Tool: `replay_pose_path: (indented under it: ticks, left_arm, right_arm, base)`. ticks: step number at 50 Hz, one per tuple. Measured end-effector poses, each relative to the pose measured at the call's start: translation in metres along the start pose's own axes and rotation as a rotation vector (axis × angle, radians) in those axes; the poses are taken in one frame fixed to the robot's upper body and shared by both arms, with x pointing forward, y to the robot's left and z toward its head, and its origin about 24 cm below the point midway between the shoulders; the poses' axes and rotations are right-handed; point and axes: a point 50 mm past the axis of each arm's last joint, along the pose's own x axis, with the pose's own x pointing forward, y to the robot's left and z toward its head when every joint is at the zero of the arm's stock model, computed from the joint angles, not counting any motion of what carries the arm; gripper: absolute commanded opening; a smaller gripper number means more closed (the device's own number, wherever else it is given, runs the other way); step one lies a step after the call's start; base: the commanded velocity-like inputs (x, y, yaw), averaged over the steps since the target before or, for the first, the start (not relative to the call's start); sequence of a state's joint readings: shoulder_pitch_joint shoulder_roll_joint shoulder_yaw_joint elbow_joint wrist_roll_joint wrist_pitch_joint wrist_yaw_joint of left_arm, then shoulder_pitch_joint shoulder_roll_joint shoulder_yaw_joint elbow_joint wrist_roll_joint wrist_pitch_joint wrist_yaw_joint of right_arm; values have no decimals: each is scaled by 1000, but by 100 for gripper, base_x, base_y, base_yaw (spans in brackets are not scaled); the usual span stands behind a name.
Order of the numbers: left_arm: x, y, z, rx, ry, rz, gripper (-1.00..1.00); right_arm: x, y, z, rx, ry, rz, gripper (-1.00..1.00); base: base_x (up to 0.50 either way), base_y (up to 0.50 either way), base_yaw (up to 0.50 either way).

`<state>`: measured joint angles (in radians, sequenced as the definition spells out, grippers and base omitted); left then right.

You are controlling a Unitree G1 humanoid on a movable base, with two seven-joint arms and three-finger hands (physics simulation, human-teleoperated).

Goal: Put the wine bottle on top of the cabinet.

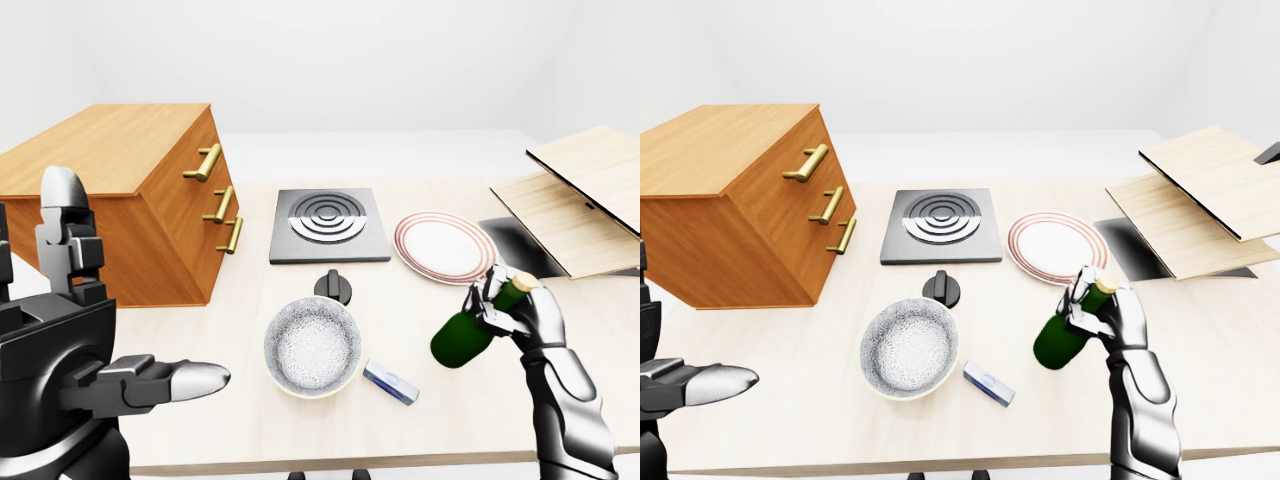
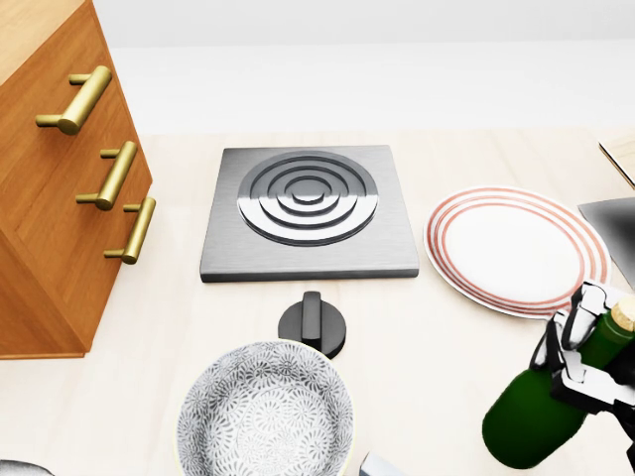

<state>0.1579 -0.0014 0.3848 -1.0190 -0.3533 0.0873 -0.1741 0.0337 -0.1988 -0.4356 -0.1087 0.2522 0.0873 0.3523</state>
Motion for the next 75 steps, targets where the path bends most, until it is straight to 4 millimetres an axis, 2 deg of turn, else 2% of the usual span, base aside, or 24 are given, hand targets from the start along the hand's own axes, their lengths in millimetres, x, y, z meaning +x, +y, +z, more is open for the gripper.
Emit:
replay_pose_path:
  ticks: [8,17,21,25,29,32,37,41,47,57,65,75]
  left_arm:
    - [2,0,3,-3,-20,2,100]
    - [5,-1,6,-3,-46,2,100]
    - [6,0,8,-2,-56,4,100]
    - [6,0,9,-2,-63,6,100]
    - [6,0,10,-3,-68,7,100]
    - [7,1,11,-5,-71,9,100]
    - [7,2,12,-9,-77,13,100]
    - [7,2,12,-9,-78,14,100]
    - [8,3,12,-8,-83,17,100]
    - [9,3,14,-9,-93,21,100]
    - [9,4,15,-9,-100,24,100]
    - [10,5,16,-9,-106,27,100]
  right_arm:
    - [-6,3,4,-20,-14,18,-100]
    - [-14,14,39,-77,-159,51,-100]
    - [-21,18,68,-121,-282,61,-100]
    - [-34,18,117,-163,-504,40,-100]
    - [-53,13,165,-99,-730,7,-100]
    - [-65,14,194,-25,-847,11,-100]
    - [-79,20,227,129,-956,71,-100]
    - [-81,27,245,228,-981,128,-100]
    - [-72,36,264,330,-964,209,-100]
    - [-49,53,285,401,-974,306,-100]
    - [-35,68,297,375,-1064,369,-100]
    - [-27,90,306,310,-1195,427,-100]
  base:
    - [0,0,0]
    - [0,0,0]
    - [0,0,0]
    - [0,0,0]
    - [0,0,0]
    - [0,0,0]
    - [0,0,0]
    - [0,0,0]
    - [0,0,0]
    - [0,0,0]
    - [0,0,0]
    - [0,0,0]
